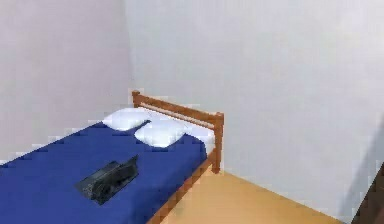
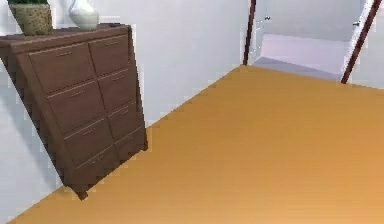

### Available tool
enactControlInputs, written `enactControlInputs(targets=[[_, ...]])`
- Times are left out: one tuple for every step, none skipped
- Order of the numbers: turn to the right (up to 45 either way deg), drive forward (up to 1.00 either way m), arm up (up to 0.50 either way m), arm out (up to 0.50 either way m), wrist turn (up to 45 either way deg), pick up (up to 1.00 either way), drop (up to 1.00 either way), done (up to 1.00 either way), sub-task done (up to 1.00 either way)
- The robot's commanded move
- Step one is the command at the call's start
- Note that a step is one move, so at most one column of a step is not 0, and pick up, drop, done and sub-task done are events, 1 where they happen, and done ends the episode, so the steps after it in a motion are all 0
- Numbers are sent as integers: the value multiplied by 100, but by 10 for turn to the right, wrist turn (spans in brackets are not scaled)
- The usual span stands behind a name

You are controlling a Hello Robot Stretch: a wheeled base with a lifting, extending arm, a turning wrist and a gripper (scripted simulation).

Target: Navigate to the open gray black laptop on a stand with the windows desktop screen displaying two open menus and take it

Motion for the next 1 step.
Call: enactControlInputs(targets=[[-450, 0, 0, 0, 0, 0, 0, 0, 0]])
